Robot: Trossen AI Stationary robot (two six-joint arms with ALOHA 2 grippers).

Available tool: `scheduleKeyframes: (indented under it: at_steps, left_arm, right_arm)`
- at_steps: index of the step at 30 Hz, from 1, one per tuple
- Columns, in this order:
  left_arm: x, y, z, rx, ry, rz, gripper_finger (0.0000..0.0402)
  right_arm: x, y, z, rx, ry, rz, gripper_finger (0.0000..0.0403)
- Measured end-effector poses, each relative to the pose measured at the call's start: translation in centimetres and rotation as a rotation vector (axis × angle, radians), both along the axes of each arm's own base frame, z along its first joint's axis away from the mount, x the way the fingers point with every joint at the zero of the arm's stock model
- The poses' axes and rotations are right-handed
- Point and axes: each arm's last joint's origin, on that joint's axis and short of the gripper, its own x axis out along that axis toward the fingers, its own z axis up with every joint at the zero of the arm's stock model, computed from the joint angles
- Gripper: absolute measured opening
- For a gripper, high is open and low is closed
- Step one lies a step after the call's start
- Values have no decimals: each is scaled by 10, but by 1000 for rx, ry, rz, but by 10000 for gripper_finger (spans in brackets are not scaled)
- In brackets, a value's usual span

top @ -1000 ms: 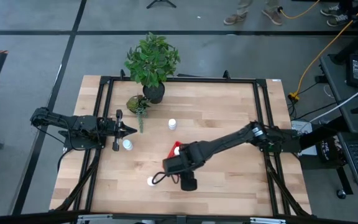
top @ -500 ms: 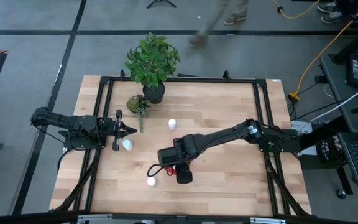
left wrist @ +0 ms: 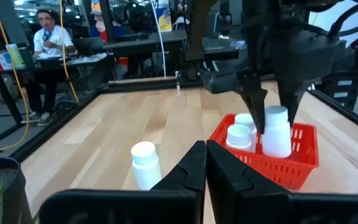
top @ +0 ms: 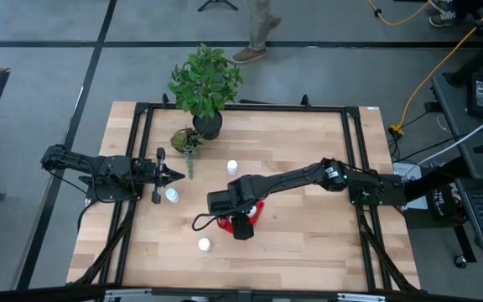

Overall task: Pick and place pill bottles into a basket
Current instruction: Put the white medicine bottle into the red bin

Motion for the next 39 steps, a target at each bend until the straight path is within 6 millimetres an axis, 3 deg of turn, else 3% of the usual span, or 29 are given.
scheduleKeyframes:
  at_steps: [20, 29, 35, 39]
  left_arm:
    - [0, 0, 0, 0, 4, -7, 4]
    - [0, 0, 0, 0, 3, -8, 4]
    - [0, 0, 0, 0, 4, -8, 6]
    - [0, 0, 0, 0, 4, -8, 5]
  right_arm:
    - [14, -7, -34, 1, 23, 27, 162]
    - [16, -9, -34, -86, -10, 7, 162]
    - [16, -9, -34, -90, -13, 5, 211]
    - [16, -9, -35, -91, -6, 5, 216]
